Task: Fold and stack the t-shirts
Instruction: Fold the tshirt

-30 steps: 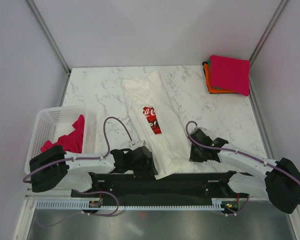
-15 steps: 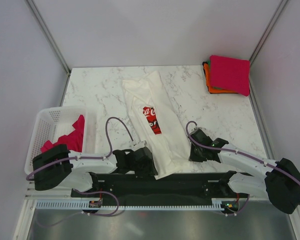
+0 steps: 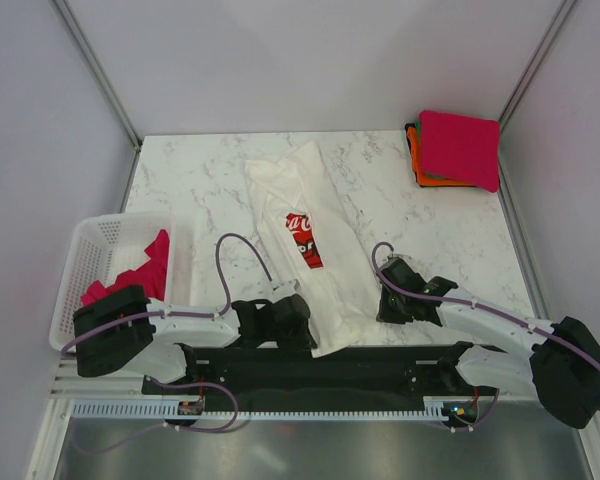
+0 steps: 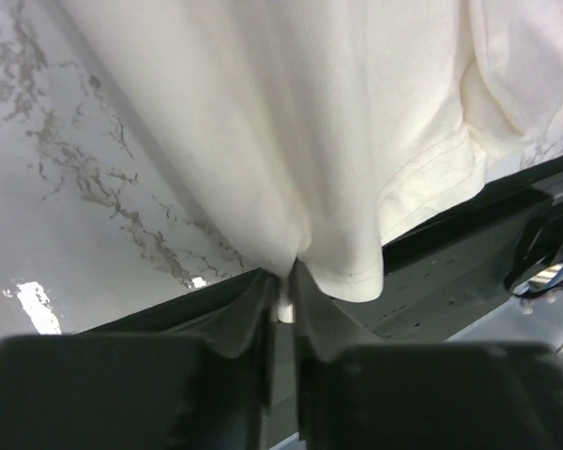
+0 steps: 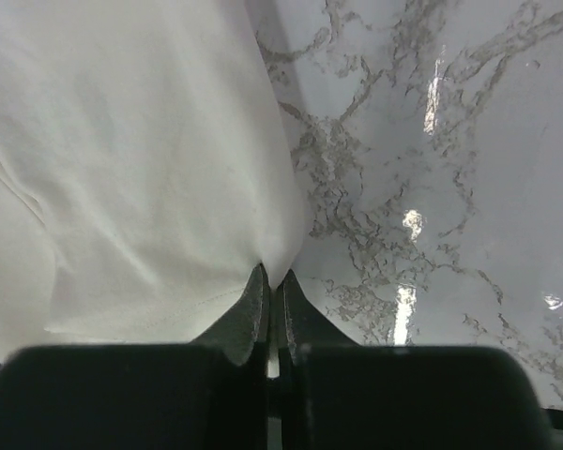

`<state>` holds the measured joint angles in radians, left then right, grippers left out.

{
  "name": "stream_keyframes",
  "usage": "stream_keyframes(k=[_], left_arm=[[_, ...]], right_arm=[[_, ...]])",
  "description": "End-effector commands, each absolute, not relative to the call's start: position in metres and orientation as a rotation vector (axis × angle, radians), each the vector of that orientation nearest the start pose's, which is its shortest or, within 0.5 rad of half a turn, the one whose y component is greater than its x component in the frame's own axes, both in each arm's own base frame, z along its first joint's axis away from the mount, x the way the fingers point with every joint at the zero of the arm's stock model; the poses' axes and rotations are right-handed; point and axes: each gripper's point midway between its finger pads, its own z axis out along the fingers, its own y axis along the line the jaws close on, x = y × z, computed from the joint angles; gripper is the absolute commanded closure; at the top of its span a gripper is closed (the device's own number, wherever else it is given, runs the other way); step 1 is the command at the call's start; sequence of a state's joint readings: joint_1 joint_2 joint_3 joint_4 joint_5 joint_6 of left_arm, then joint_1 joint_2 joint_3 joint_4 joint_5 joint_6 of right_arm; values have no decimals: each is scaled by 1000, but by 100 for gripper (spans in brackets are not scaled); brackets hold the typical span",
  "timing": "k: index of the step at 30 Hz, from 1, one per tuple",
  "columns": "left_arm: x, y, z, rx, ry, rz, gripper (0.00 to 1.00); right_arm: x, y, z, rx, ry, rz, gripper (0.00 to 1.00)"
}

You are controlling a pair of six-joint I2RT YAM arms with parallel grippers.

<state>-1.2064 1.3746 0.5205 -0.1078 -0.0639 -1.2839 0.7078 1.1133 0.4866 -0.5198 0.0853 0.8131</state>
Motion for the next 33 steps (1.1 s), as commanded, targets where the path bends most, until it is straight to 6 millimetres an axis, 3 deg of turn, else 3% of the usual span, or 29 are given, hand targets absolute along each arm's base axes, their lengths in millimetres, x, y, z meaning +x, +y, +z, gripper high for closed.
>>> stream_keyframes(k=[1,2,4,7,8,12,15,20,25,27,28,29,33], left_arm=[[118,-310,39,-244,2591,-834,84],[119,-303,41,-283,2587,-809,98],[125,-286,49,-332,2543,-763,98],[118,-259,65,-379,2531,-756,98],[115,-254,80,-394,2505,-823,98],[95,-230,89,-419,2531,-895,98],[71,-219,82,-413,2619,-958,98],[53,-206,81,-327,2704,-928,98],[79,-180,102,-308,2600,-709,98],[94,-177,118,-334,2514,-689,98],[99,-175,122,-333,2493,-669,98],[103,-174,126,-336,2469,-663,98],[131,-169,154,-332,2349,-587,98]], right_arm=[[151,148,10,160,2752,315,100],[151,148,10,157,2750,318,100],[151,150,15,151,2743,338,100],[139,155,21,181,2783,407,100],[134,161,25,195,2795,460,100],[113,182,43,198,2814,603,100],[99,194,61,200,2809,641,100],[81,209,74,215,2800,666,100],[114,211,100,154,2663,547,100],[129,220,122,126,2609,542,100],[138,220,121,116,2604,483,100],[147,226,137,80,2574,484,100],[182,222,154,58,2527,368,100]])
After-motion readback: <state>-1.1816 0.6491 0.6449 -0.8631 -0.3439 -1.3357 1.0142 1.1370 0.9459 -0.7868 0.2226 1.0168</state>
